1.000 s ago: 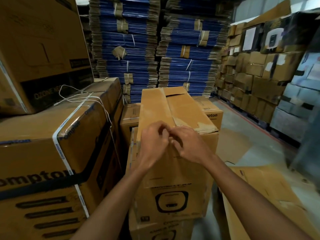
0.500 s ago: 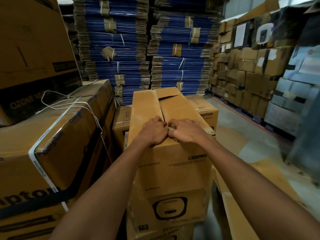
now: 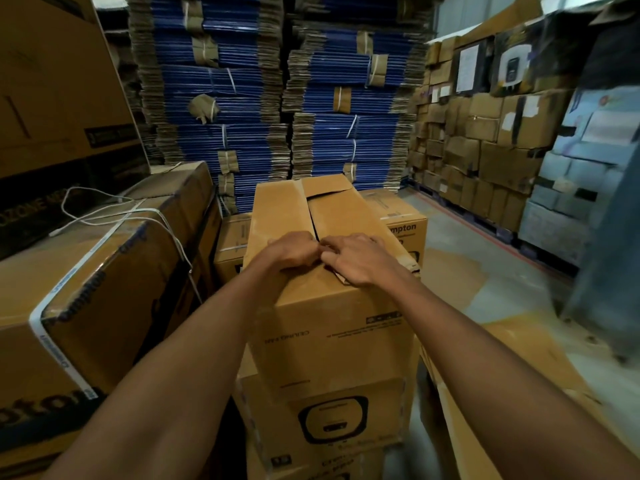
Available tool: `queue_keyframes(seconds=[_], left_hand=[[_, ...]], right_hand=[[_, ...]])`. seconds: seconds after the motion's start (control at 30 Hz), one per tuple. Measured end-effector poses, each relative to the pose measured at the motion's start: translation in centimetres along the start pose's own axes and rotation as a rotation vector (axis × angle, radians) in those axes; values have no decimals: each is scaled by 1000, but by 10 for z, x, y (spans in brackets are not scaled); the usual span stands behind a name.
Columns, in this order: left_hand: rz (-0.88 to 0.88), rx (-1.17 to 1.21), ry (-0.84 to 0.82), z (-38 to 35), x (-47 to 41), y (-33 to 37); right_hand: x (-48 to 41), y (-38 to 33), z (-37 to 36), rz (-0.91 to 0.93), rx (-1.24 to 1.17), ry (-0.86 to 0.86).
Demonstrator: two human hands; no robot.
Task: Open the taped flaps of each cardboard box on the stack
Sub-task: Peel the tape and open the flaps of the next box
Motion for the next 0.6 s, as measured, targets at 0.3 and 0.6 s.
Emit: queue_keyframes(seconds=[0.3, 0.6], left_hand=[[-25, 193, 69, 27, 22, 2], [-35, 217, 288, 47, 47, 14]], right_hand=[[1, 8, 24, 41, -81, -271], [-20, 15, 49, 33, -93, -251]])
Point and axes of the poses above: each hand's wrist, its own x-axis away from the middle knuckle, its own z-axis out of the back of the hand, y = z × x, the point moved 7 cm from there along -x, towards the middle knuckle, and after that the axes turned 5 degrees about -y, right-handed, at the moved point
